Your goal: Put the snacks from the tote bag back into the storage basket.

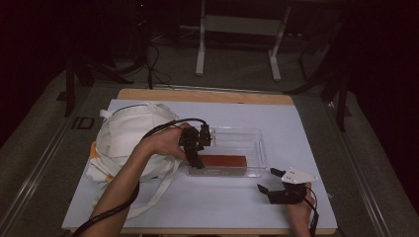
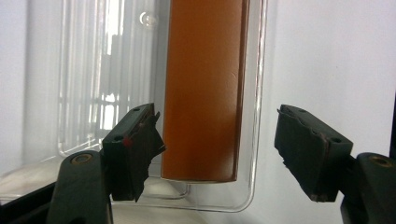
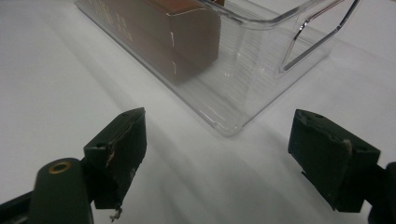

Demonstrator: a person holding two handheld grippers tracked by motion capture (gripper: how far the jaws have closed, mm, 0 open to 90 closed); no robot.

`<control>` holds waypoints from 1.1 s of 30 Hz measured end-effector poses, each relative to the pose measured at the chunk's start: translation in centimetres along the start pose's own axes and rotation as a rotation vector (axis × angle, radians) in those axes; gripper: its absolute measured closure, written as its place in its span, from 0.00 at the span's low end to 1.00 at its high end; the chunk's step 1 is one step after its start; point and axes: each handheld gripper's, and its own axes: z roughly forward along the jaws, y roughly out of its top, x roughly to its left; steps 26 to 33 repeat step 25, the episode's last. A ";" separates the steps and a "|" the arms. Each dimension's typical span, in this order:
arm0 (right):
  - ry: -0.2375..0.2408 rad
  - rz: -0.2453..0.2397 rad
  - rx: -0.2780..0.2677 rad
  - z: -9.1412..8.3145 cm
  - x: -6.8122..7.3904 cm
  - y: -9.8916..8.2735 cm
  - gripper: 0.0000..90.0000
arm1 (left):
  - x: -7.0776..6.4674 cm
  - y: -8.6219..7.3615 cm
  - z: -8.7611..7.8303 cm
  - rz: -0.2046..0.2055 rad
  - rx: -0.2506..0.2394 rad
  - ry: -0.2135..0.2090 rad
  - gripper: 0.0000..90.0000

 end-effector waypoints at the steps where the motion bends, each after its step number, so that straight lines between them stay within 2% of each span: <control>1: 0.000 0.000 0.000 0.0 0.0 0.0 0.21 | 0.0 0.0 0.0 0.000 0.000 0.000 0.34; 2: 0.000 0.000 0.000 0.0 0.0 0.0 0.21 | 0.1 0.0 0.0 -0.002 0.003 0.012 0.34; 8: 0.000 0.001 -0.001 0.0 0.0 0.0 0.21 | 0.2 -0.2 -0.2 -0.006 -0.027 0.009 0.34; 9: 0.000 0.002 0.000 0.0 0.0 0.0 0.21 | 0.3 -0.3 -0.5 -0.015 -0.046 0.027 0.34; 14: 0.000 0.000 0.000 0.0 0.0 0.0 0.21 | 0.3 -0.8 -0.8 -0.029 -0.076 0.060 0.34; 17: 0.000 0.000 0.000 0.0 0.0 0.0 0.21 | 0.1 -1.2 -0.9 -0.047 -0.117 0.065 0.34; 19: 0.000 0.000 0.000 0.0 0.0 0.0 0.21 | 0.1 -1.3 -1.0 -0.051 -0.128 0.072 0.34; 23: 0.001 0.000 -0.002 0.0 0.0 0.0 0.21 | -0.4 -1.9 -1.3 -0.069 -0.183 0.099 0.34; 25: 0.002 0.002 -0.001 0.0 0.0 0.0 0.21 | -0.9 -2.0 -1.5 -0.067 -0.199 0.145 0.34; 33: 0.002 0.002 -0.001 0.0 0.0 0.0 0.21 | -0.9 -2.0 -1.5 -0.067 -0.199 0.145 0.34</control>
